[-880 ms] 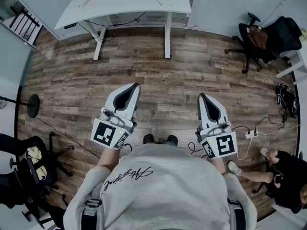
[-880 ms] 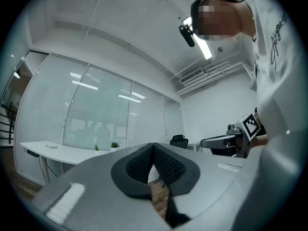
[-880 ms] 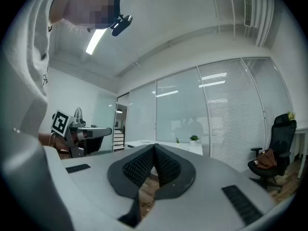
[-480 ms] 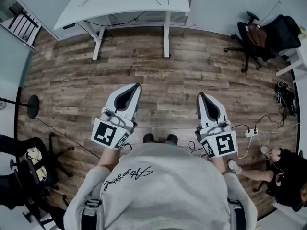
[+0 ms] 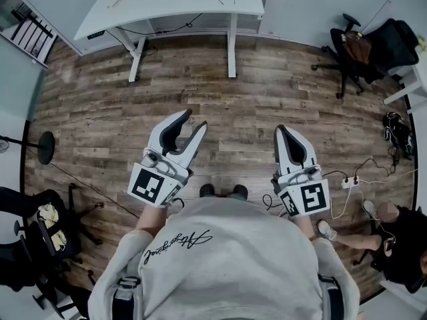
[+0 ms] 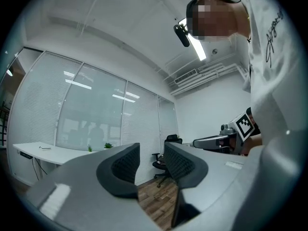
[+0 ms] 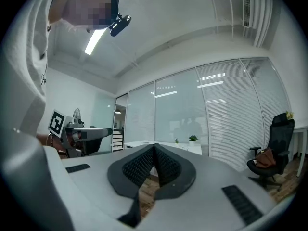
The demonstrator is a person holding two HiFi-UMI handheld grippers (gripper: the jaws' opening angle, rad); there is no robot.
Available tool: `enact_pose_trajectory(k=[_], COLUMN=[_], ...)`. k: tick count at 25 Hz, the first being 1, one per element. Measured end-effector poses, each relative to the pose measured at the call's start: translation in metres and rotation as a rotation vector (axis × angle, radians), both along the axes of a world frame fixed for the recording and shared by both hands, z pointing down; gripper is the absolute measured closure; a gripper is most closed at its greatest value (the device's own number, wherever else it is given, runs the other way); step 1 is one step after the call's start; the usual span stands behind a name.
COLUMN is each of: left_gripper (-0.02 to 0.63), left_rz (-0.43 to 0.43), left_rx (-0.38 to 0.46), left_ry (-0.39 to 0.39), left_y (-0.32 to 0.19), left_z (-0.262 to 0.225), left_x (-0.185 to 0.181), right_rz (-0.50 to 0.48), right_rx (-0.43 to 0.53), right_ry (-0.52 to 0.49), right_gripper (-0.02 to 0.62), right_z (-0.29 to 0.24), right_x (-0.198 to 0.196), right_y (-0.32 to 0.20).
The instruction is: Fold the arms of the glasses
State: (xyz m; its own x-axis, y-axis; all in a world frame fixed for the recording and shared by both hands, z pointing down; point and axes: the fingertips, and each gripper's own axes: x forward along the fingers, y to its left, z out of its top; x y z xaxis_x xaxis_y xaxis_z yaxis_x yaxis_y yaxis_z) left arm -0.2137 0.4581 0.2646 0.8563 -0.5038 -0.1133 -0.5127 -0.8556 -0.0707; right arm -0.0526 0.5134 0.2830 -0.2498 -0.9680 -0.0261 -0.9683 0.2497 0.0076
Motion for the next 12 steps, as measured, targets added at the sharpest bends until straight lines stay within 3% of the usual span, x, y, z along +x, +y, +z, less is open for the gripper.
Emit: enact_pose_trajectory(k=[2, 4, 7, 12], left_gripper=[0.439, 0.399, 0.298, 0.232], left_rz=[0.003, 0.018, 0.03, 0.022], left_rx=[0.01, 0.019, 0.016, 0.035], left_ry=[-0.004, -0.012, -0.003, 0.01], left_y=[0.0005, 0.0022, 0.0031, 0.0027], left_z=[-0.0013, -0.0014, -0.0022, -0.0039], left_x=[0.0002, 0.0008, 0.0002, -0.0043], right_rz=[0.006, 0.009, 0.021, 0.049], right_rx=[-0.005, -0.006, 0.02, 0.031], right_ry=[0.013, 0.004, -0.028, -0.013], right_gripper=[0.56, 0.428, 0.306, 0.232], right_z=[0.0009, 0.0009, -0.0024, -0.0028], right_x=[-0.0008, -0.0023, -0.0015, 0.0014], right_y=[-0.0016, -0.0027, -0.0035, -0.004])
